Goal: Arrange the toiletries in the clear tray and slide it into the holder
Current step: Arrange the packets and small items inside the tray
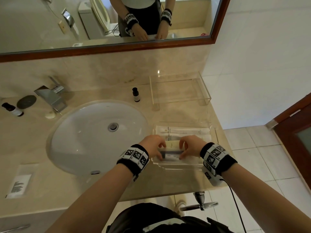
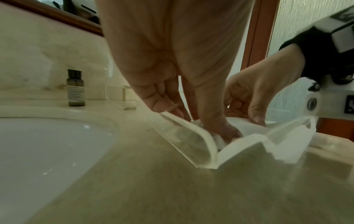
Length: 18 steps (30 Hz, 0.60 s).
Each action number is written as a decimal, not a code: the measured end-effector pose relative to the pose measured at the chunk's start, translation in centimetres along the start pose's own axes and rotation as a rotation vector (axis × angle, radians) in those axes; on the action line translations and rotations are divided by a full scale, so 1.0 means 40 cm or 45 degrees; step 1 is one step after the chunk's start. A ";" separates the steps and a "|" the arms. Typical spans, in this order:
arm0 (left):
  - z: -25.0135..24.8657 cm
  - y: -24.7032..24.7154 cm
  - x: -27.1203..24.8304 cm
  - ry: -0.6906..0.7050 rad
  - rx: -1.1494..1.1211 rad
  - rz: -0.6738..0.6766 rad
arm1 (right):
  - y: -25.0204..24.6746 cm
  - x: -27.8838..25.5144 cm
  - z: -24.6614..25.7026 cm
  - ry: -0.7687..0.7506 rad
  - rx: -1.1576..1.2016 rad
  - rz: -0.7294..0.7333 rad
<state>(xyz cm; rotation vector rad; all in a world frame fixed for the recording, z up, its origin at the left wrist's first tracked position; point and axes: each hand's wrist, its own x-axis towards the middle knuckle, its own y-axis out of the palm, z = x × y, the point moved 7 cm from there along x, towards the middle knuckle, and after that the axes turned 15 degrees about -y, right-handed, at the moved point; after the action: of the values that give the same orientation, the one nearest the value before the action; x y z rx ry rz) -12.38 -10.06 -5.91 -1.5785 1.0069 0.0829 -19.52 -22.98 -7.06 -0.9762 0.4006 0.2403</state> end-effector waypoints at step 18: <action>0.033 -0.038 -0.012 -0.120 -0.398 -0.123 | -0.069 0.000 0.012 -0.017 0.032 -0.075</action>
<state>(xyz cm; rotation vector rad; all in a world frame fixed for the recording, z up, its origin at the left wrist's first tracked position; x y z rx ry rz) -11.11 -8.82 -4.86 -1.8866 0.8725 0.2565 -18.39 -24.06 -4.72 -0.9597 0.3610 0.1881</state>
